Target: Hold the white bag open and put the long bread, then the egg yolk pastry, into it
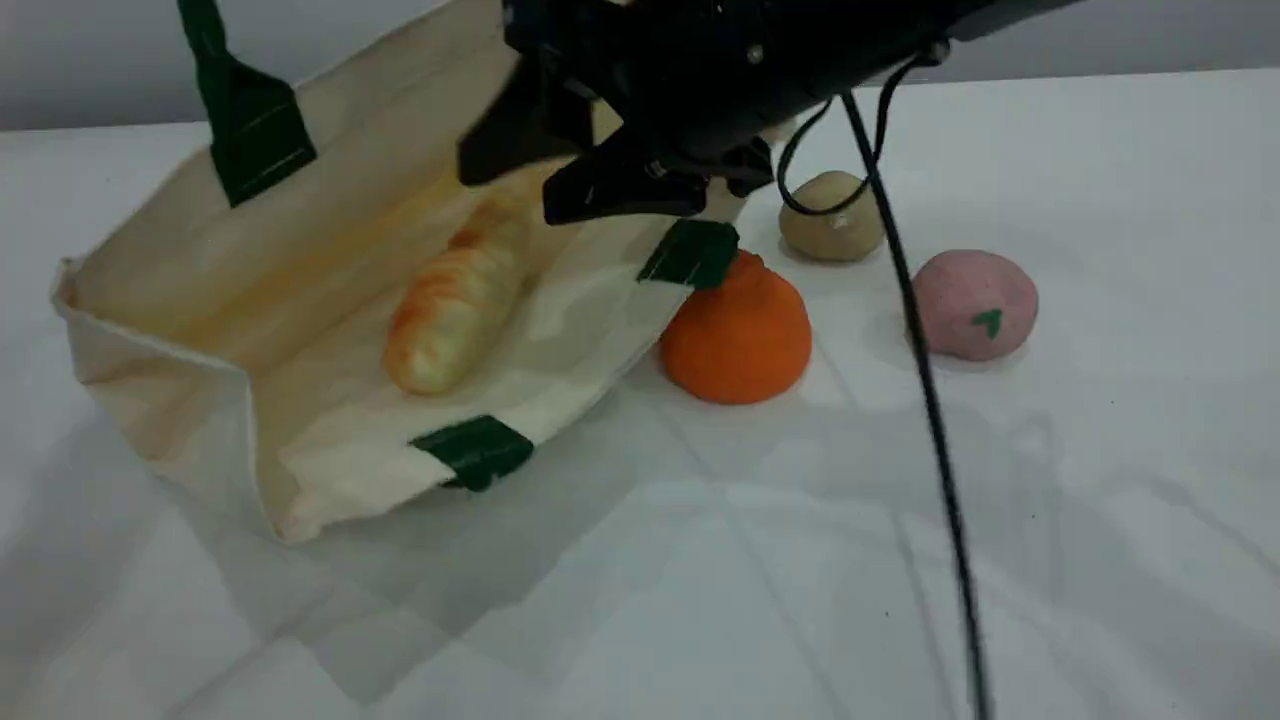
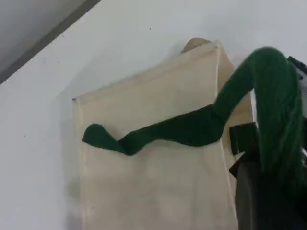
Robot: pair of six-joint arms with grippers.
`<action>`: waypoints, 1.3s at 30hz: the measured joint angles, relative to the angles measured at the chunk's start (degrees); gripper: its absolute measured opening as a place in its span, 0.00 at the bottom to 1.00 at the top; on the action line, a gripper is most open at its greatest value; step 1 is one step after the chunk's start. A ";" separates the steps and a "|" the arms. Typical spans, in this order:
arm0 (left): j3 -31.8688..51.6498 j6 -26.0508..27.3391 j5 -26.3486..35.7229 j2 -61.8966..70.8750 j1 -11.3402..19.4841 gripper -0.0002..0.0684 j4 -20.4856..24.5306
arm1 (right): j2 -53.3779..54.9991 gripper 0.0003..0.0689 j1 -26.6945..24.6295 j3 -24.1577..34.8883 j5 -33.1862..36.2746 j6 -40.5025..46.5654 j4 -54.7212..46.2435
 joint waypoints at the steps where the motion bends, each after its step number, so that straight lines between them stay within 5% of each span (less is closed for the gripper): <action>1: 0.00 0.00 -0.05 0.00 0.00 0.12 0.00 | 0.00 0.69 0.00 -0.31 1.31 0.63 0.08; 9: 0.00 0.00 -0.10 0.00 0.00 0.12 0.28 | -2.09 0.78 -1.53 -1.30 4.58 0.82 -1.10; 18: 0.00 -0.01 -0.05 0.00 0.00 0.12 1.72 | -9.36 0.76 -7.65 -1.30 5.50 13.48 -24.03; 25: 0.00 -0.31 -0.05 -1.09 0.00 0.12 2.93 | -10.75 0.75 -10.98 -1.30 0.41 17.24 -35.85; 30: 0.00 -1.85 -0.05 -2.85 0.05 0.12 7.19 | -10.68 0.75 -10.99 -2.01 -5.16 17.03 -36.88; 39: 0.00 -1.85 0.00 -3.90 0.05 0.12 7.58 | -8.92 0.75 -10.99 -2.55 -14.44 17.03 -37.23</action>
